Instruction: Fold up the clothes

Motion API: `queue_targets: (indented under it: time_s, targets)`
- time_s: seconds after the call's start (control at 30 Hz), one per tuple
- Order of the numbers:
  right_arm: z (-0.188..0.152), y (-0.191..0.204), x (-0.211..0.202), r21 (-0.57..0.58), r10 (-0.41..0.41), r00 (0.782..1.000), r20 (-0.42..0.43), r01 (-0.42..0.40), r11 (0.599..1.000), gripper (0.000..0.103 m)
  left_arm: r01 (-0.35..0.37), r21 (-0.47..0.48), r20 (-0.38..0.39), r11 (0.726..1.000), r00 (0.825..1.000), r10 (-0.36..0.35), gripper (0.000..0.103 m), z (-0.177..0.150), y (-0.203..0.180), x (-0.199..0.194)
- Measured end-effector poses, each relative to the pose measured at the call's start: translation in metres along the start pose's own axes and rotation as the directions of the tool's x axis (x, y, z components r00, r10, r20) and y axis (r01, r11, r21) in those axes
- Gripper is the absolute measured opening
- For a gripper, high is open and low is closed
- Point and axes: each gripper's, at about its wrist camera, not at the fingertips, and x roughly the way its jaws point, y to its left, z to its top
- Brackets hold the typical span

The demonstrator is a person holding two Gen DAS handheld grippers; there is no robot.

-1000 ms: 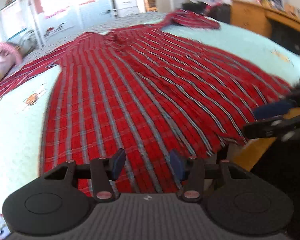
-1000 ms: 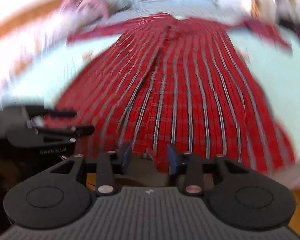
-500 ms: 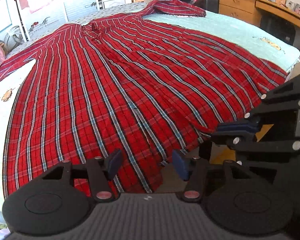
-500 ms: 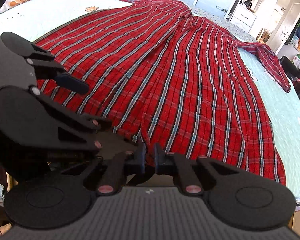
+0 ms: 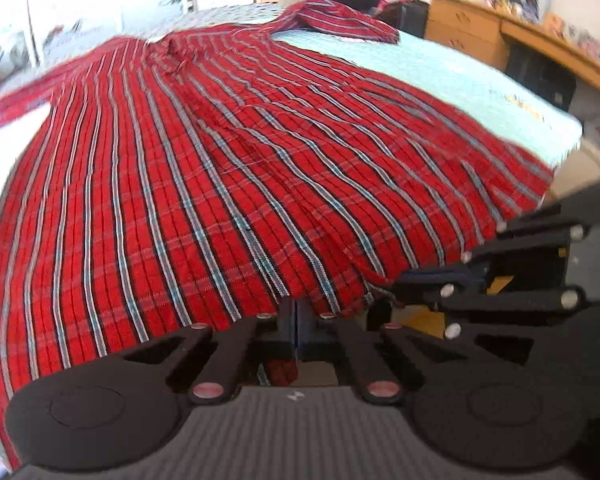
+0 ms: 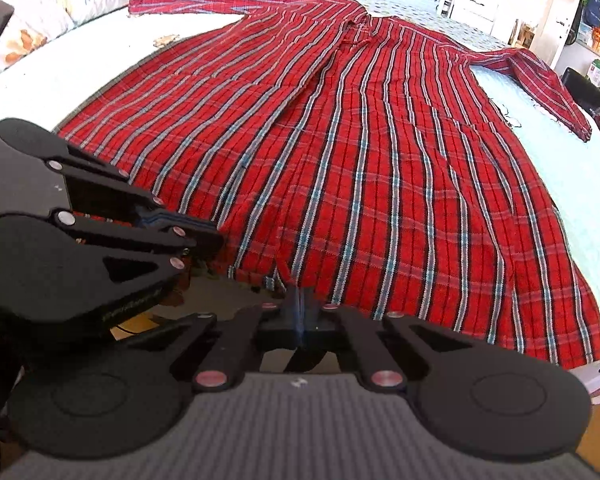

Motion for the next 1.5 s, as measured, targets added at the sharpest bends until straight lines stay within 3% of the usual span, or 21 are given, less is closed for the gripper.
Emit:
queue_targets:
  time_s: [0.1, 0.23, 0.4, 0.57, 0.7, 0.8, 0.9, 0.93, 1.0, 1.03, 1.07, 1.1, 1.23, 1.27, 1.3, 1.33, 1.5]
  targets:
    - [0.0, 0.002, -0.007, 0.002, 0.025, 0.999, 0.022, -0.025, 1.0, 0.0, 0.021, -0.052, 0.029, 0.998, 0.999, -0.02, 0.0, 0.002, 0.004, -0.014]
    - [0.002, 0.008, -0.014, -0.031, -0.017, 0.998, 0.06, 0.019, 0.999, 0.004, 0.028, -0.073, 0.037, 0.997, 0.999, -0.026, 0.0, 0.004, 0.006, -0.021]
    - [0.003, 0.015, 0.001, -0.076, -0.017, 1.0, 0.023, 0.018, 0.997, 0.006, 0.031, -0.094, -0.007, 0.995, 0.999, -0.032, 0.0, -0.005, 0.007, -0.008]
    - [0.005, 0.014, 0.016, -0.083, -0.064, 0.998, 0.005, 0.064, 0.994, 0.006, 0.025, -0.13, 0.005, 0.991, 1.0, -0.025, 0.0, -0.006, 0.014, -0.01]
    - [0.006, 0.006, 0.008, -0.021, -0.001, 1.0, 0.019, 0.002, 1.0, 0.0, 0.024, -0.169, 0.028, 0.985, 0.999, -0.019, 0.001, -0.006, 0.021, -0.019]
    - [0.007, 0.006, -0.019, 0.045, 0.177, 0.981, 0.079, -0.18, 0.983, 0.0, 0.029, -0.197, 0.049, 0.98, 0.999, -0.02, 0.002, -0.007, 0.029, -0.029]
    - [0.006, 0.017, -0.035, 0.031, 0.188, 0.974, 0.131, -0.193, 0.981, 0.0, 0.024, -0.226, 0.063, 0.974, 0.998, -0.01, 0.005, -0.01, 0.038, -0.036]
    - [0.005, 0.018, -0.038, 0.028, 0.151, 0.976, 0.158, -0.158, 0.987, 0.0, 0.023, -0.237, 0.065, 0.971, 0.998, -0.008, 0.006, -0.011, 0.04, -0.037]
    - [0.005, 0.017, -0.037, 0.013, 0.055, 0.98, 0.19, -0.058, 0.998, 0.008, 0.02, -0.251, 0.069, 0.968, 0.998, -0.003, 0.011, -0.012, 0.043, -0.038]
    - [0.006, 0.017, -0.034, -0.003, 0.013, 0.982, 0.188, -0.013, 1.0, 0.017, 0.019, -0.255, 0.072, 0.967, 0.997, -0.001, 0.024, -0.012, 0.044, -0.038]
    - [0.006, 0.018, -0.029, -0.023, -0.006, 0.985, 0.174, 0.01, 1.0, 0.037, 0.018, -0.259, 0.074, 0.966, 0.997, 0.002, 0.032, -0.012, 0.044, -0.039]
    - [0.006, 0.02, -0.023, -0.045, -0.02, 0.987, 0.159, 0.028, 0.999, 0.043, 0.016, -0.263, 0.077, 0.965, 0.997, 0.004, 0.04, -0.012, 0.044, -0.039]
    - [0.009, 0.021, 0.008, -0.08, -0.037, 0.996, 0.08, 0.043, 0.996, 0.041, 0.024, -0.265, 0.083, 0.964, 0.997, -0.002, 0.044, -0.011, 0.044, -0.04]
    - [0.009, 0.021, 0.013, -0.077, -0.038, 0.997, 0.064, 0.043, 0.996, 0.033, 0.024, -0.268, 0.083, 0.963, 0.997, -0.002, 0.044, -0.012, 0.044, -0.04]
    - [0.009, 0.021, 0.017, -0.073, -0.039, 0.998, 0.049, 0.043, 0.996, 0.013, 0.024, -0.271, 0.083, 0.962, 0.997, -0.002, 0.044, -0.012, 0.045, -0.04]
    - [0.008, 0.019, 0.019, -0.058, -0.05, 0.998, 0.031, 0.052, 0.997, 0.004, 0.024, -0.275, 0.082, 0.961, 0.997, -0.002, 0.044, -0.013, 0.047, -0.04]
    - [0.007, 0.017, 0.001, 0.015, 0.012, 0.999, 0.052, -0.013, 1.0, 0.001, 0.028, -0.289, 0.082, 0.957, 0.997, -0.004, 0.045, -0.014, 0.051, -0.04]
